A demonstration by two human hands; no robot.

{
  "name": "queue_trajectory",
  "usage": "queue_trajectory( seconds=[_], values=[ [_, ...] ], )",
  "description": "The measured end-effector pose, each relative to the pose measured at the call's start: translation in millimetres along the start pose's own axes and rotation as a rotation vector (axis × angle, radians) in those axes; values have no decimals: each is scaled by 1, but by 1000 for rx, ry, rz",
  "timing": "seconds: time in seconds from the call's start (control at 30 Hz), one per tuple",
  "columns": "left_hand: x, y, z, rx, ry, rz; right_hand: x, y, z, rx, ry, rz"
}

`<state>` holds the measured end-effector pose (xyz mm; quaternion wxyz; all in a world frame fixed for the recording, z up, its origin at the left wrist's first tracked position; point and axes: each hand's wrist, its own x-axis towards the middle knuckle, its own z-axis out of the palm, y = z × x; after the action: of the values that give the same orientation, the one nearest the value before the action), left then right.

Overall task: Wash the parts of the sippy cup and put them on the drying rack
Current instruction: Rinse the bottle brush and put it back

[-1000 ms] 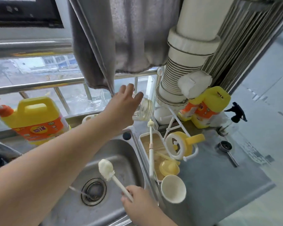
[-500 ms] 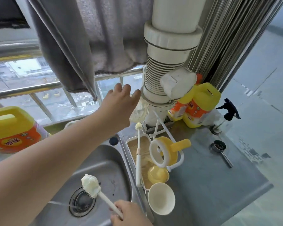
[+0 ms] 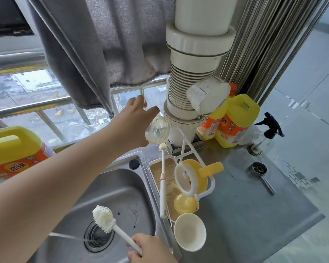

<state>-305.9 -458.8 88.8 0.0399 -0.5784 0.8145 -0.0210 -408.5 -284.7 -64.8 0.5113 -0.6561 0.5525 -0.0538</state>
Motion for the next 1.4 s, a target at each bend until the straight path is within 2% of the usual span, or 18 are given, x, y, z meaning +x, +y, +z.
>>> queue_trajectory(
  seconds=[0.27, 0.43, 0.57, 0.8, 0.93, 1.4],
  values=[
    [39, 0, 22, 39, 31, 236, -2, 9, 5, 32, 1, -3],
    [52, 2, 21, -1, 18, 271, -2, 15, 8, 55, -76, 52],
    [51, 2, 33, -64, 3, 227, 0, 16, 6, 44, -66, 48],
    [49, -1, 45, -313, -121, 118, 2, 14, 6, 48, 13, 38],
    [46, -2, 55, -446, -104, 70, 3, 13, 6, 51, 16, 23],
    [30, -10, 60, -452, -43, 93, 13, 11, 9, 35, 29, 23]
  ],
)
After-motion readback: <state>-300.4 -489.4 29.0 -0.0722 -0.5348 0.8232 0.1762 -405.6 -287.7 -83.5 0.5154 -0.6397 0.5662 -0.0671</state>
